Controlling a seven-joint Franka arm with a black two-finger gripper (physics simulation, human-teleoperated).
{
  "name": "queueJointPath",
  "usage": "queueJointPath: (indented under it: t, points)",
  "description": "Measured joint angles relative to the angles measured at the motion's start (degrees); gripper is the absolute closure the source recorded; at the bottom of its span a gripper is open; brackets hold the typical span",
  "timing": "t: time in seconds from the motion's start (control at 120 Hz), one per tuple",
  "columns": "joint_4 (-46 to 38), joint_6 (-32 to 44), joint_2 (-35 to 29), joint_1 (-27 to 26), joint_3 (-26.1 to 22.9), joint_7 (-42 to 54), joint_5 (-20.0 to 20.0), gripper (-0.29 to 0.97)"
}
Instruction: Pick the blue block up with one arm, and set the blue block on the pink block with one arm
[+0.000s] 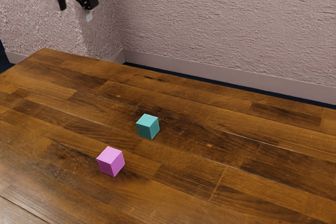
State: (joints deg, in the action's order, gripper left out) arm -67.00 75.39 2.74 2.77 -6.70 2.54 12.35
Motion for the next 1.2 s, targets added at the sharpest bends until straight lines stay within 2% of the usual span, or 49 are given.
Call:
queueJointPath:
  t: [0.067, 0.117, 0.283, 0.517, 0.717, 0.95, 1.092, 1.2]
  points:
    - [-0.3, 0.3, 0.3, -1.0, 0.0, 0.2, -0.5, 0.0]
    - [-4.4, 1.7, 0.4, -2.1, 0.6, 0.3, -0.4, 0.0]
    - [-18.8, 13.5, 3.0, -1.6, 1.7, 0.1, -0.1, 0.0]
    - [-20.8, 24.3, 9.6, -1.1, 1.7, -1.1, -1.4, 0.0]
    - [-28.9, 32.3, 11.0, -1.1, 3.6, -3.9, -4.4, 0.0]
    - [-29.6, 38.5, 17.6, -0.5, 5.6, -6.3, -6.9, 0.0]
    - [-27.8, 41.6, 22.5, 0.2, 5.4, -6.6, -7.5, 0.0]
    - [-26.4, 42.9, 24.0, 0.2, 4.1, -6.8, -7.7, 0.0]
